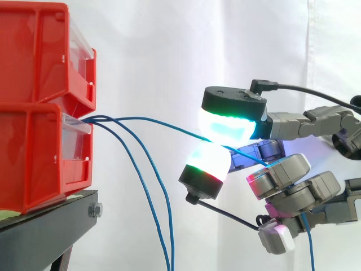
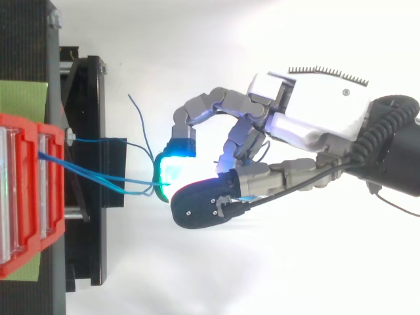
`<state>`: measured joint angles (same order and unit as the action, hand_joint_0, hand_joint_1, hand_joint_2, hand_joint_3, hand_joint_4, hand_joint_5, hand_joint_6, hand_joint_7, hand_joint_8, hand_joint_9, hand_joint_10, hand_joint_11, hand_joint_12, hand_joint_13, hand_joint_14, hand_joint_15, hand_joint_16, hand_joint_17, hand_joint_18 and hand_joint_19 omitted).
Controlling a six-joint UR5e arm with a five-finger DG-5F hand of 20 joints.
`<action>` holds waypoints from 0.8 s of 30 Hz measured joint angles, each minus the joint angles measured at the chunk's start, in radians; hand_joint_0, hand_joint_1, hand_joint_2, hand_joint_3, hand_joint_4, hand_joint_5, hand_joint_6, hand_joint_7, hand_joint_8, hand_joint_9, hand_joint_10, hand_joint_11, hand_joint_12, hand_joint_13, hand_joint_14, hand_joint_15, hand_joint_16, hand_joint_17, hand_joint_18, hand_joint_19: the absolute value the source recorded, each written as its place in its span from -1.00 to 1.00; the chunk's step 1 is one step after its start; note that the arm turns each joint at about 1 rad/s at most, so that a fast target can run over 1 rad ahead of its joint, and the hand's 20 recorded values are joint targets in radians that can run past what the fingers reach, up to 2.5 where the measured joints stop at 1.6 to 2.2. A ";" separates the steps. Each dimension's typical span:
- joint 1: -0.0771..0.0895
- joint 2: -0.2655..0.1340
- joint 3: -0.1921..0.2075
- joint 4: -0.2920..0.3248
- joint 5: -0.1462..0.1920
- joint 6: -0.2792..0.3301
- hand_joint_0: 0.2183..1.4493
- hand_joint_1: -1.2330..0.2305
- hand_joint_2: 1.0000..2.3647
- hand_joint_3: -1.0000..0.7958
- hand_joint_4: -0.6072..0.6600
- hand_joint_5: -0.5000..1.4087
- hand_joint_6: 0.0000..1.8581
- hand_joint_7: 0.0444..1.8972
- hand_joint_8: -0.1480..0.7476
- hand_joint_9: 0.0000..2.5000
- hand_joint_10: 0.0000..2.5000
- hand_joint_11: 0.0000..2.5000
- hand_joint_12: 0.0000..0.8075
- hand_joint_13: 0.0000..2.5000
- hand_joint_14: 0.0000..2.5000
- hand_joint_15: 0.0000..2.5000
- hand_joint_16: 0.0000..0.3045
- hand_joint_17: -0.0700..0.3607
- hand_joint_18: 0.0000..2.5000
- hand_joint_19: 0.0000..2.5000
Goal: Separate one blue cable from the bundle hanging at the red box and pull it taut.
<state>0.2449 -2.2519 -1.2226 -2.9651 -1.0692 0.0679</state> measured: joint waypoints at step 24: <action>0.003 0.000 0.000 -0.002 -0.003 -0.001 -0.38 -0.07 -0.99 0.00 0.12 -0.58 0.00 0.32 0.14 0.04 -0.53 0.23 -0.03 0.05 -0.27 0.17 -0.57 0.00 -0.10 -0.28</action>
<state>0.2483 -2.2520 -1.2226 -2.9671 -1.0726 0.0671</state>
